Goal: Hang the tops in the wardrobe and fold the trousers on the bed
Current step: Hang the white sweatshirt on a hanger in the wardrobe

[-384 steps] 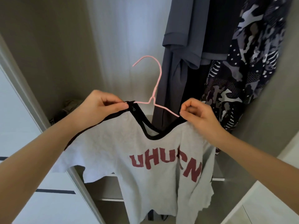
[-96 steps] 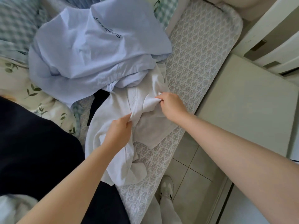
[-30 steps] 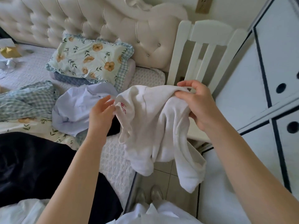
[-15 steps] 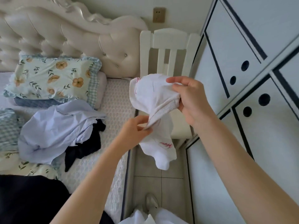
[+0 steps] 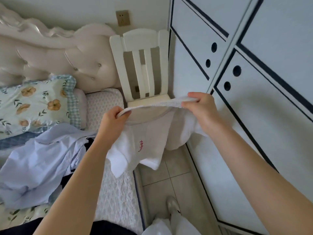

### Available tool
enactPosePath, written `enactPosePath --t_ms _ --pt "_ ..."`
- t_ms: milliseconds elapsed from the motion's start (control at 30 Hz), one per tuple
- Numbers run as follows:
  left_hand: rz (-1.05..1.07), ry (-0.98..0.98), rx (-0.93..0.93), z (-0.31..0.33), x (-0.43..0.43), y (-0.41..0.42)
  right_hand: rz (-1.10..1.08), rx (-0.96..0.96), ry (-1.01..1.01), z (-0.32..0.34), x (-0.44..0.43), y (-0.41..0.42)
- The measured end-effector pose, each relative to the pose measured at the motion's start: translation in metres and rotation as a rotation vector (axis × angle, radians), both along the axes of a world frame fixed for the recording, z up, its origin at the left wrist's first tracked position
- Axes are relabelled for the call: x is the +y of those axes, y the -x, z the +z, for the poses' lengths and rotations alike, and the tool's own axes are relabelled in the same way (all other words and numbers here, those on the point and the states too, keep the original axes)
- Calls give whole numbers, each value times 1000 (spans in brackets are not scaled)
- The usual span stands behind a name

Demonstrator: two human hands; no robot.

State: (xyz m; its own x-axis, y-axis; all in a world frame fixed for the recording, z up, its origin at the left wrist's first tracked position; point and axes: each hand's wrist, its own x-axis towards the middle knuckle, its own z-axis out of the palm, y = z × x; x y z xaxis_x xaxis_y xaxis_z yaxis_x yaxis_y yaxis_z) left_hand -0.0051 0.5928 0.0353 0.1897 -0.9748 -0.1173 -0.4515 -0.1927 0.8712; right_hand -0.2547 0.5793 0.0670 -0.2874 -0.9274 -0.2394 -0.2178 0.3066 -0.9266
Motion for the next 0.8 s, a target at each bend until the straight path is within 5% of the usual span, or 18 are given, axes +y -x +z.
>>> enactPosePath --t_ms 200,433,500,667,800 --pt "-71 138 63 13 17 34 112 688 -190 -26 56 21" --pt "-334 232 -143 13 35 70 -87 1152 -201 -34 126 60" --pt "-389 225 -216 8 40 81 -95 1141 -124 -32 145 77" --pt "-436 159 -441 -6 54 108 -95 731 -102 -17 202 115" --pt "-370 9 -384 -10 84 135 -137 590 -102 -7 256 134"
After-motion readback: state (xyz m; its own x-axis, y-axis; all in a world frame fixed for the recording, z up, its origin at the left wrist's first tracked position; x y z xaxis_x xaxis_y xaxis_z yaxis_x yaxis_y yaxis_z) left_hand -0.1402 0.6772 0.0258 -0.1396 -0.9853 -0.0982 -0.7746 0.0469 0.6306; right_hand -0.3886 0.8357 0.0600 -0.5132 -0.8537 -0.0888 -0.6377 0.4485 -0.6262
